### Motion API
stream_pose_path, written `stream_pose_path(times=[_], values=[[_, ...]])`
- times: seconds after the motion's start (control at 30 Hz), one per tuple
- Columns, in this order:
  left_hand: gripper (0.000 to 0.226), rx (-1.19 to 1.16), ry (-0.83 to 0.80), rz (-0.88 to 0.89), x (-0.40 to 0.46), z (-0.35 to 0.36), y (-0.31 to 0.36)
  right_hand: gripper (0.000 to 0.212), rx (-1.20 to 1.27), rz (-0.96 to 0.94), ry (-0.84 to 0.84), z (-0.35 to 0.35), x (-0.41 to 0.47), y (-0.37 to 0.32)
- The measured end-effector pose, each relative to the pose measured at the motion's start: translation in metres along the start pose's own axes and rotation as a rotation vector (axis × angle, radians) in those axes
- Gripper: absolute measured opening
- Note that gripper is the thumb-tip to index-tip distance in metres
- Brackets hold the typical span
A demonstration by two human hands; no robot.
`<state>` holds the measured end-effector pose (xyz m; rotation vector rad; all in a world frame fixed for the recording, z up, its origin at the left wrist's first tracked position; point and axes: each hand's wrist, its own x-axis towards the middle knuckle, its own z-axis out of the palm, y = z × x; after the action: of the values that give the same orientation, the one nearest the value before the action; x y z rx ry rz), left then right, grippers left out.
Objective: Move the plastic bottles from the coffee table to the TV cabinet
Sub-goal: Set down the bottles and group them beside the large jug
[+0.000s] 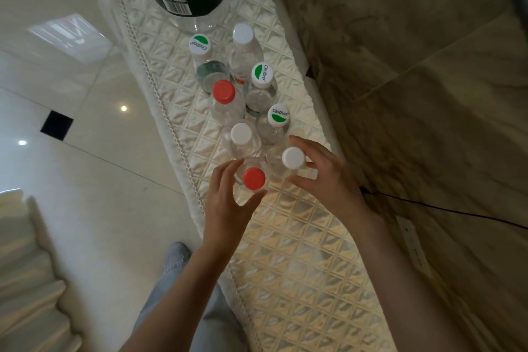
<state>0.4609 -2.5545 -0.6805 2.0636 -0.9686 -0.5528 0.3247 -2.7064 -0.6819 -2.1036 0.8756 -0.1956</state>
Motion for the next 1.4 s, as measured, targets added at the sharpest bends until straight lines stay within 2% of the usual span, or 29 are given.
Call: stream_pose_path(times=[0.17, 0.33, 0.63, 0.93, 1.4], values=[[0.059, -0.023, 0.036, 0.038, 0.0, -0.004, 0.005, 0.076, 0.002, 0.041, 0.04, -0.009, -0.006, -0.014], [0.045, 0.009, 0.098, 0.051, 0.0, -0.009, 0.016, 0.056, 0.004, -0.006, 0.192, -0.018, -0.013, -0.033], [0.035, 0.015, 0.115, 0.027, 0.001, -0.006, 0.025, 0.036, -0.054, -0.013, 0.21, -0.01, -0.008, -0.038], [0.035, 0.011, 0.152, 0.0, -0.002, -0.005, 0.031, 0.034, -0.069, -0.029, 0.193, -0.014, -0.007, -0.039], [0.036, -0.006, 0.119, -0.01, 0.003, -0.001, 0.029, 0.04, -0.027, -0.009, 0.176, -0.014, -0.007, -0.032]])
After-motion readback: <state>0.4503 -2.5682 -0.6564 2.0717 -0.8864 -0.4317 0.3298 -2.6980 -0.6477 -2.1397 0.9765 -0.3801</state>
